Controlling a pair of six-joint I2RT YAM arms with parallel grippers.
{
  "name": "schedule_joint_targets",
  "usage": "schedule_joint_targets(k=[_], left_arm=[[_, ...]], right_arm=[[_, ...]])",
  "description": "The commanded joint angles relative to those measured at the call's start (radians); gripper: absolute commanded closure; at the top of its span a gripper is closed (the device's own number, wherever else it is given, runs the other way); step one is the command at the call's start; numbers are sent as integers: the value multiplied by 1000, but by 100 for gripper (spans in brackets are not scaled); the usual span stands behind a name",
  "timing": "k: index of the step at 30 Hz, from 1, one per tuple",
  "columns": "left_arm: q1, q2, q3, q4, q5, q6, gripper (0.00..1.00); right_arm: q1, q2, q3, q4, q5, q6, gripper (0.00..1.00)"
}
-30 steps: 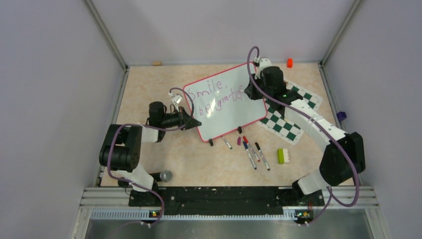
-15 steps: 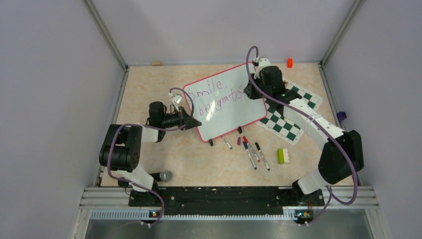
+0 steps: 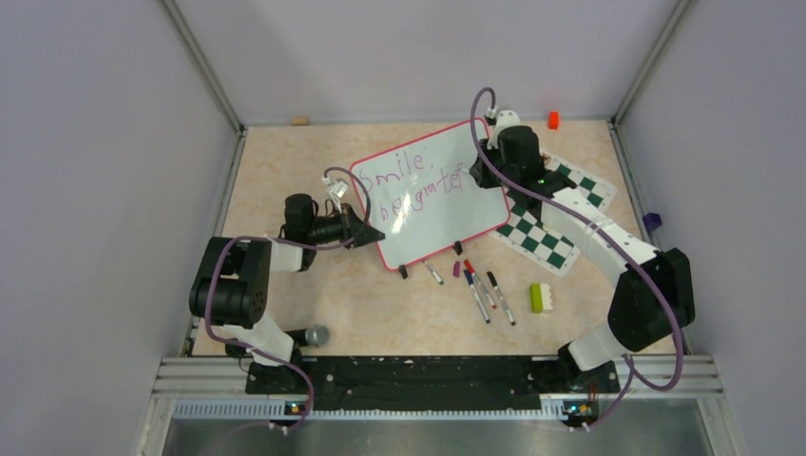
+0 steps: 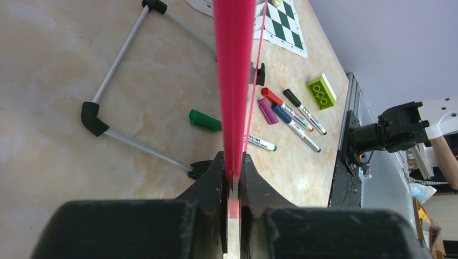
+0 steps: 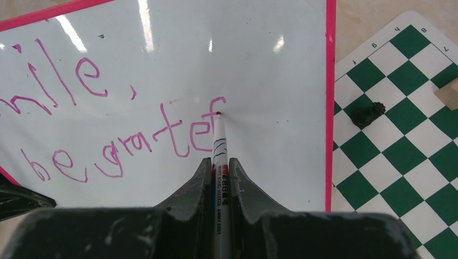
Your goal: Write a sentence on the whiteboard
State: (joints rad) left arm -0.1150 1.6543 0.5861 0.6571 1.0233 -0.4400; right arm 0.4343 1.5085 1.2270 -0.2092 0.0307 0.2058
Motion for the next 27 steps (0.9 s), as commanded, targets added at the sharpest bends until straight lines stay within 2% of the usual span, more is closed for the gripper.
schedule_joint_targets(k=[1,9,15,27], left_arm=[[-14,38,-12,-131,-86,17,100],[-14,37,-12,-131,-85,17,100],[-14,37,-12,-131,-85,16,100],[-14,37,-12,-131,-85,17,100]], right_arm=[[-6,-10,35,24,50,-1,100],[-18,-68,27,28,16,10,100],[-64,-108,-3,48,-89,45,100],[-76,-67,-16,44,-106,42,100]])
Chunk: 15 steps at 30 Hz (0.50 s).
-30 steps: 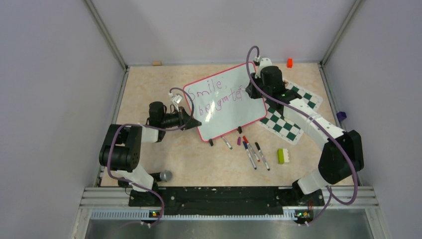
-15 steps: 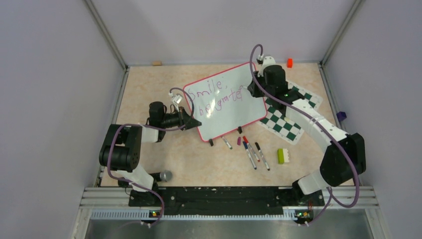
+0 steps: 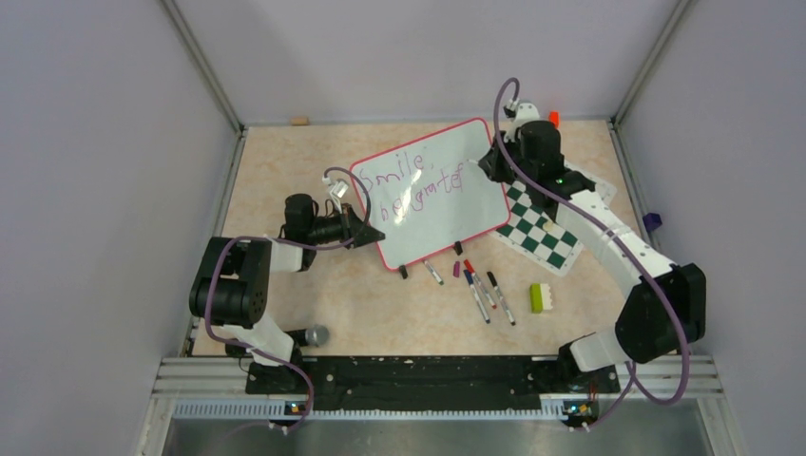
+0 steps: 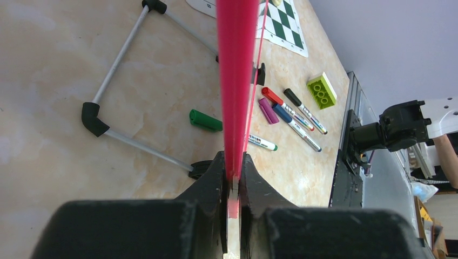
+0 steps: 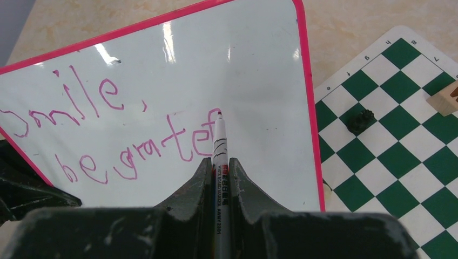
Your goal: Write a sentence on the whiteboard
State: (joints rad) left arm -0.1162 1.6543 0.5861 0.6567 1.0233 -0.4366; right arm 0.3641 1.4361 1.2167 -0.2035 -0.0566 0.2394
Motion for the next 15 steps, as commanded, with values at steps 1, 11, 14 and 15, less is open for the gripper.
schedule_joint_targets(k=[1,11,14,15], left_arm=[[-13,38,-10,-131,-85,13,100],[-13,38,-11,-130,-86,13,100],[-13,39,-10,-131,-85,13,100],[-13,38,-9,-131,-85,13,100]], right_arm=[[-6,8,-7,37,-20,9,100],[-7,34,-19,47,-5,4,100],[-7,42,-19,52,-8,4,100],[-6,45,-20,52,-9,4,100]])
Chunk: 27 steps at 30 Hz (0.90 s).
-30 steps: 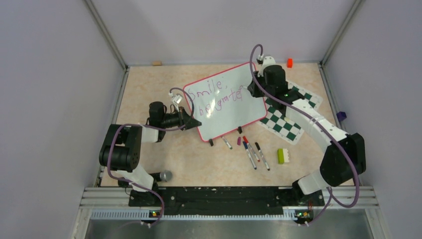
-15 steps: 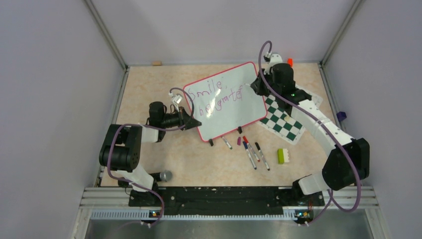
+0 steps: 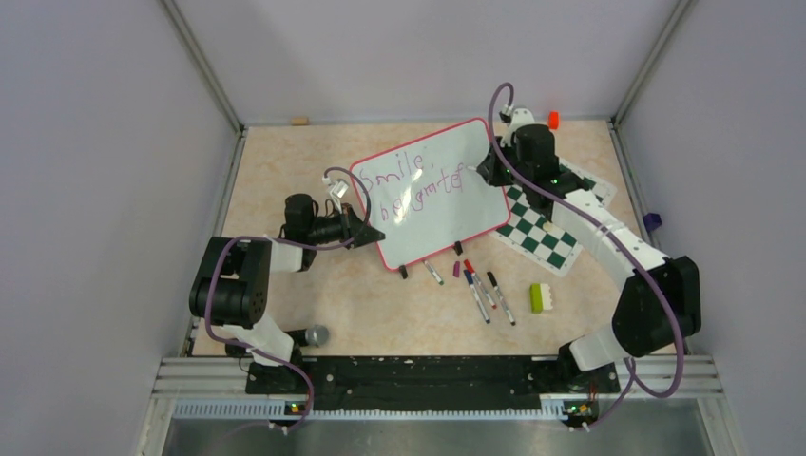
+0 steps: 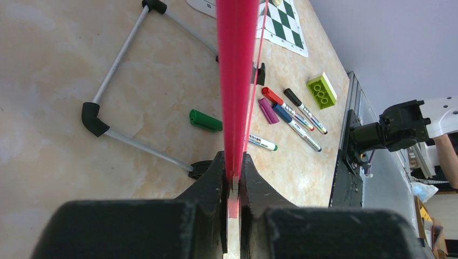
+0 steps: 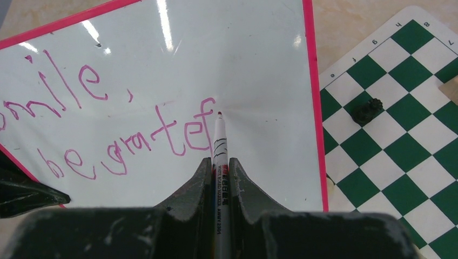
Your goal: Write a sentence on the whiteboard
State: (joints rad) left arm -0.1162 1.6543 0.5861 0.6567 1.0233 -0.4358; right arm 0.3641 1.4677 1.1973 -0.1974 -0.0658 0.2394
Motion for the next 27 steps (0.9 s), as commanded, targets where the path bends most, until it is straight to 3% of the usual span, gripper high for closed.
schedule_joint_targets(k=[1,27], left_arm=[[-13,38,-9,-131,-85,12,100],[-13,40,-9,-131,-86,13,100]], right_arm=[[-6,16,1,47,0,4,100],[-7,-6,-86,38,5,-6,100]])
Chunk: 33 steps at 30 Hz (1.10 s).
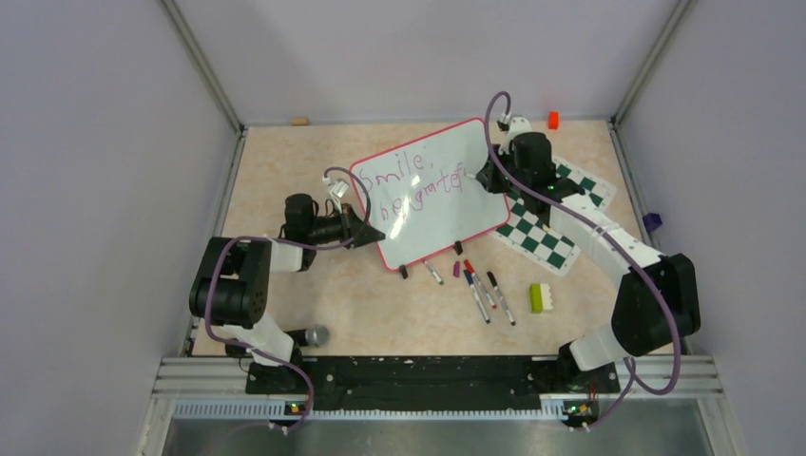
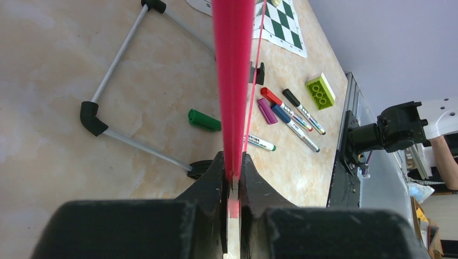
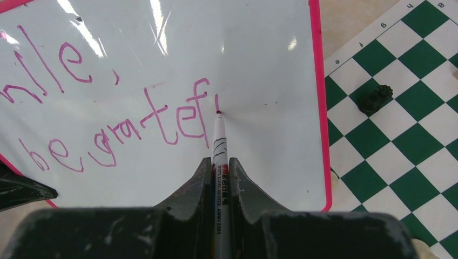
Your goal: Write a sentence on the whiteboard
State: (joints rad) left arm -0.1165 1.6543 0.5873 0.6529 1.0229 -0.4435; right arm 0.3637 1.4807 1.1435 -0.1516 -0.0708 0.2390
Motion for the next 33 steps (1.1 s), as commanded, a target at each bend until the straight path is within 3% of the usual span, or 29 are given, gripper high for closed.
schedule_joint_targets(k=[1,17,33], left_arm=[[-12,41,-11,-128,-86,20,100],[-12,39,-11,-130,-87,22,100],[-12,39,-11,-130,-89,22,100]], right_arm=[[-6,-24,-35,-9,13,-6,100],[-6,-2,-1,-6,116,12,100],[-5,42,75,-1,100,13,100]])
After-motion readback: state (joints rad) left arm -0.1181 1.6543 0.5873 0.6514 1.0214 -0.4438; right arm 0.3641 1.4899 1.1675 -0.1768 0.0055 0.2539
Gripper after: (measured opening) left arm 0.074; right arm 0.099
